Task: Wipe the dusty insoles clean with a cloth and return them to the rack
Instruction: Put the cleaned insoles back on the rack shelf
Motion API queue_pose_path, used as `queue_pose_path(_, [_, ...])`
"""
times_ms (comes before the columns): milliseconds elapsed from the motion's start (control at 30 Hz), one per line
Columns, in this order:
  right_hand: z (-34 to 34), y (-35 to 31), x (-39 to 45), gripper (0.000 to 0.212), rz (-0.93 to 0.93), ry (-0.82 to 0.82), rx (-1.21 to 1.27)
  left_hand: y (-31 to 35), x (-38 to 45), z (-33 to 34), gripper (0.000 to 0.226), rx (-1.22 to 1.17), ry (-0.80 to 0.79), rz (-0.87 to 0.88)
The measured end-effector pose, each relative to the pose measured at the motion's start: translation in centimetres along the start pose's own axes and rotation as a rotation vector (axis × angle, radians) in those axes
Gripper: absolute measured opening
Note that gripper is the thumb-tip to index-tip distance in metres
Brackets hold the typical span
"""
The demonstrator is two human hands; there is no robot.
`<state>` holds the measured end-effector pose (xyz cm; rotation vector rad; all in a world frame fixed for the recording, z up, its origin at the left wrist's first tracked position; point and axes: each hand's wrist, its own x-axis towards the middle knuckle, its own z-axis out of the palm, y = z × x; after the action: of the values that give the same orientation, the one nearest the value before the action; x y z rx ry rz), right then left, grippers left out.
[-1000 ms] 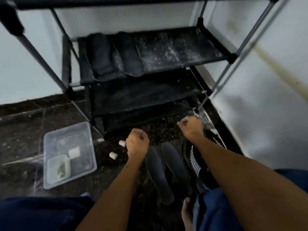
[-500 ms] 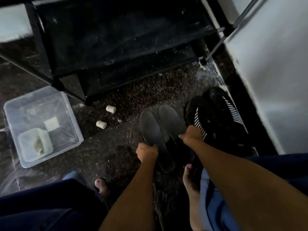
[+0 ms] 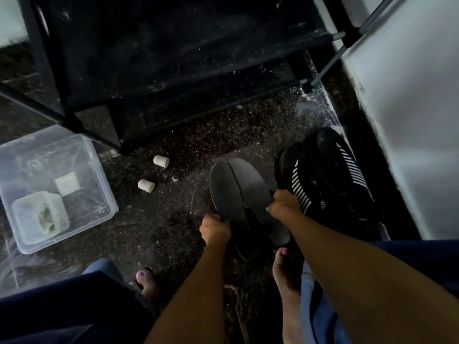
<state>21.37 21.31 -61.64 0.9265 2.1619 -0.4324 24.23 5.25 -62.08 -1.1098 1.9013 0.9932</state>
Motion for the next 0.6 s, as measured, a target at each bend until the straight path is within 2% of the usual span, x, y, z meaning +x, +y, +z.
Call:
queue_pose_path(67, [-1.0, 0.1, -0.3, 0.036, -0.018, -0.083, 0.103, -0.1, 0.1, -0.5, 0.009, -0.049, 0.004, 0.03])
queue_pose_path(200, [-4.8, 0.1, -2.1, 0.045, 0.017, -0.35, 0.588, 1.8, -1.4, -2.4, 0.013, -0.132, -0.024, 0.14])
queue_pose_path(233, [-6.0, 0.2, -2.5, 0.044, 0.006, -0.386, 0.646, 2.5, -2.2, -3.1, 0.012, -0.139, -0.032, 0.185])
queue_pose_path(300, [-8.8, 0.0, -3.4, 0.039, -0.036, -0.401, 0.697, 4.2, -4.2, -4.6, 0.014, -0.172, -0.029, 0.298])
queue_pose_path(433, [-14.9, -0.6, -5.7, 0.043, -0.119, -0.39, 0.731, 7.5, -8.5, -7.4, 0.025, -0.265, -0.027, 0.526])
queue_pose_path(600, [-24.2, -1.0, -9.6, 0.028, -0.294, -0.39, 0.736, 12.8, -14.8, -10.9, 0.013, -0.282, -0.006, 0.804])
